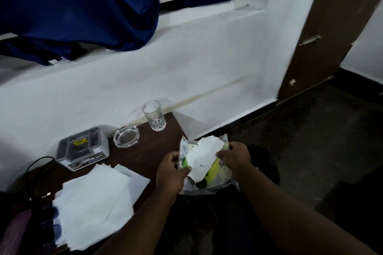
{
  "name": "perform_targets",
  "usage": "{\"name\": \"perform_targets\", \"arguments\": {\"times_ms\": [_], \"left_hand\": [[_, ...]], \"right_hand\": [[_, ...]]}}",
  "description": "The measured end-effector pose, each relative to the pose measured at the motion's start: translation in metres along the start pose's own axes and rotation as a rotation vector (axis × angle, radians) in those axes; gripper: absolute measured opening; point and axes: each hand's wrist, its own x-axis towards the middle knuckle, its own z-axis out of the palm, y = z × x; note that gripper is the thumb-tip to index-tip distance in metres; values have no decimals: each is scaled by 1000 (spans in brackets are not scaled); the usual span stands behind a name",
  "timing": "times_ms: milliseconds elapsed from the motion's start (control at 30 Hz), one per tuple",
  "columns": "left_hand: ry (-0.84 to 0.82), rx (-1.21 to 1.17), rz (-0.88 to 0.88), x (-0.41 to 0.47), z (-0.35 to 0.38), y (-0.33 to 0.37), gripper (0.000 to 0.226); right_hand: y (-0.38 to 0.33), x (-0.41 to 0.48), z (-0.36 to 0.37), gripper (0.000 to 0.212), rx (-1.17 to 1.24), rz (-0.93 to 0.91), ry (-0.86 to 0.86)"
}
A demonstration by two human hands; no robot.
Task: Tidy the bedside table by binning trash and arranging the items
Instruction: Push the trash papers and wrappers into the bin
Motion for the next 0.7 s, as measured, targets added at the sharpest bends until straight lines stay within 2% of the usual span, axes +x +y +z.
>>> {"name": "perform_targets", "arguments": {"times_ms": [267,400,467,567,667,700], "left_hand": [[-332,208,-3,11,109,17,38],[-517,267,-83,25,144,13,64],[-564,286,-118,31,157,9,71],[-604,373,-106,38,171,0,61],[-650,459,-86,45,179,-9,66],[-660,477,-67,47,180,-10,60]], "right_hand": [[64,38,-55,19,-40,121,93],[99,64,-68,26,-79,190,81],[115,79,-69,27,-79,219,66],[134,99,-65,26,-50,256,60],[145,117,-60,29,-76,286,58],[147,123,-57,30,-88,290,56]]}}
